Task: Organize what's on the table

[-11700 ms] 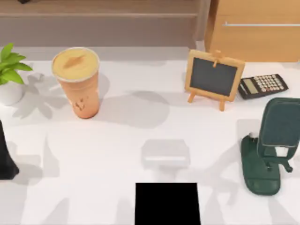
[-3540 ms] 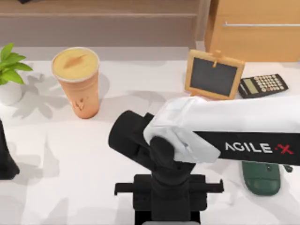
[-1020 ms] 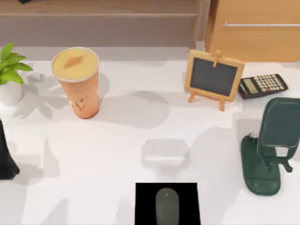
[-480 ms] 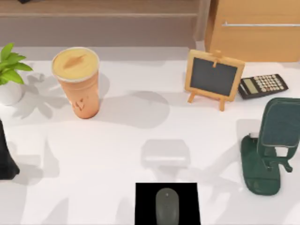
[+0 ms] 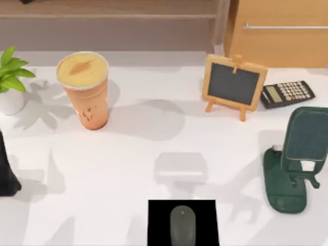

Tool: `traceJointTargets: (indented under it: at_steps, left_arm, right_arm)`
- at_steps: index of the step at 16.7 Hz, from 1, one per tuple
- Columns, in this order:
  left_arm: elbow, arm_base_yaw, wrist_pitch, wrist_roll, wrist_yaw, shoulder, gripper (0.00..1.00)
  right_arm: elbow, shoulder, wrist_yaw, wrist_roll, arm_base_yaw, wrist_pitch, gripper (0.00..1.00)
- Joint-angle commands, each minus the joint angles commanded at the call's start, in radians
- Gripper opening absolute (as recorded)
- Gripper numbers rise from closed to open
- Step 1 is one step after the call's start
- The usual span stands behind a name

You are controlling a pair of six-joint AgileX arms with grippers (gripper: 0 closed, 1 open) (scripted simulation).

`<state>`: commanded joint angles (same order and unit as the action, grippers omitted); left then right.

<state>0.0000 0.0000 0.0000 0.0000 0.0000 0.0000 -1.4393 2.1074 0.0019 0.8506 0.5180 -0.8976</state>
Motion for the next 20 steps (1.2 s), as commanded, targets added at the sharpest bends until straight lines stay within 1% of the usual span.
traceJointTargets:
  at_steps: [2,6,19,20]
  left_arm:
    - [0.0,0.0,0.0,0.0,0.0,0.0,1.0]
    - [0.0,0.0,0.0,0.0,0.0,0.0,1.0]
    - [0.0,0.0,0.0,0.0,0.0,0.0,1.0]
    - [0.0,0.0,0.0,0.0,0.0,0.0,1.0]
  right_arm:
    - [0.032,0.023,0.0,0.0,0.0,0.052,1.0]
    - [0.039,0.029,0.0,0.0,0.0,0.063,1.0]
    - [0.039,0.029,0.0,0.0,0.0,0.063,0.02]
    - [0.039,0.029,0.0,0.0,0.0,0.063,0.0]
